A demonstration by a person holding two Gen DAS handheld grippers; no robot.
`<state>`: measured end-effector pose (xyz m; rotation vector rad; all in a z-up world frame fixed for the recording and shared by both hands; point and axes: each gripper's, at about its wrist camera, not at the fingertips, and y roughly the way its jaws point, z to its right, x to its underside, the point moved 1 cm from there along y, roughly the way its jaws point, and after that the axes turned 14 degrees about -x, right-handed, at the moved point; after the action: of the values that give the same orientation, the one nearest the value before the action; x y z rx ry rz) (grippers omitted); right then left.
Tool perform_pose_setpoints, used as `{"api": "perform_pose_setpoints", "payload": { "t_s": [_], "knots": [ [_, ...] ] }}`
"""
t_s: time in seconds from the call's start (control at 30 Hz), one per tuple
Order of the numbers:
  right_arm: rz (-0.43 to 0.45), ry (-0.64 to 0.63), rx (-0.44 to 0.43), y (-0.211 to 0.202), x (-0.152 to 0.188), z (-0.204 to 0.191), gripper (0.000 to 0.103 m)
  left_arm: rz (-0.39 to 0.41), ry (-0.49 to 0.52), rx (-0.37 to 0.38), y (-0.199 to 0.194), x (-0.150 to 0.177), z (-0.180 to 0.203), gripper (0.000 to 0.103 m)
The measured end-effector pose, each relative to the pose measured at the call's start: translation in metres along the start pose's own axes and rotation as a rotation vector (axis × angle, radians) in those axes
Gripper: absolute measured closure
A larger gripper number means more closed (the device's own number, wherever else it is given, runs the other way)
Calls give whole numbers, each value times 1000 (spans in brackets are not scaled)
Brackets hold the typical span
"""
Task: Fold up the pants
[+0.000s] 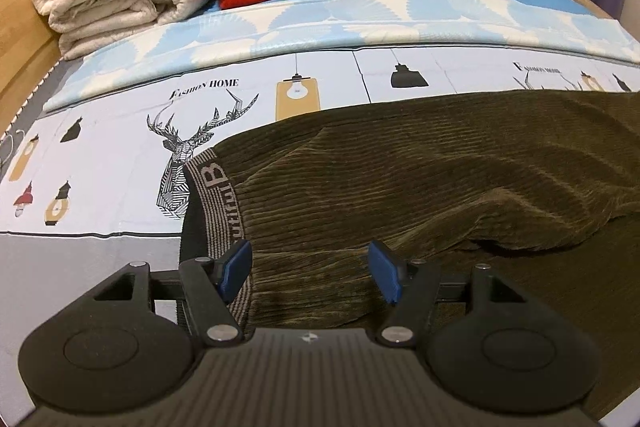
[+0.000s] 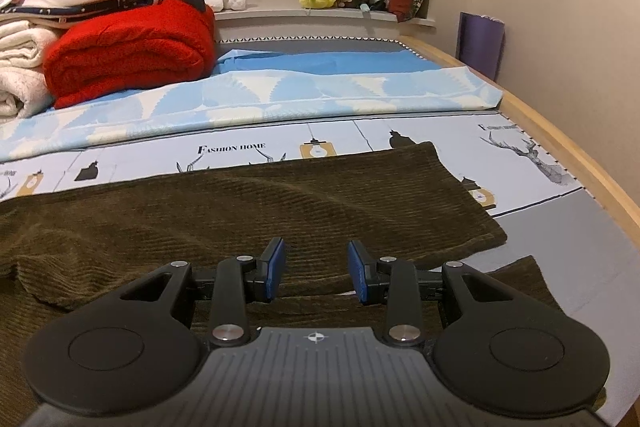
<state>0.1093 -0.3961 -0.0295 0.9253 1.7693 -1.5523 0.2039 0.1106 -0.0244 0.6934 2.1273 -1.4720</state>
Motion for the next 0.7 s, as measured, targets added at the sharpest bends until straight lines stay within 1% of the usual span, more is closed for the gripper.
{"api": "perform_pose_setpoints", "payload": {
  "t_s": [0.13, 0.4, 0.5, 0.57, 0.6, 0.63, 0.67, 0.7],
  "knots": [
    [6, 22, -18, 2, -3, -2, 67, -7, 3, 10, 1, -2, 4, 33],
    [3, 24, -58, 11, -10, -13, 67, -29, -6, -13, 10, -6, 6, 33],
    [3, 17, -67, 14, -12, -18, 67, -27, -4, -16, 12, -8, 7, 33],
    [5, 21, -73, 15, -14, -20, 67, -18, 0, -16, 13, -9, 9, 35],
    [6, 26, -77, 15, -15, -20, 67, -12, -2, -14, 13, -10, 8, 45],
    [8, 31, -81, 15, -16, -21, 67, -5, -7, -13, 14, -11, 7, 66],
    [10, 34, -82, 15, -16, -21, 67, -3, -21, -17, 15, -12, 2, 76],
    [12, 37, -83, 15, -17, -21, 67, -6, -50, -22, 18, -13, -4, 99]
  ]
}}
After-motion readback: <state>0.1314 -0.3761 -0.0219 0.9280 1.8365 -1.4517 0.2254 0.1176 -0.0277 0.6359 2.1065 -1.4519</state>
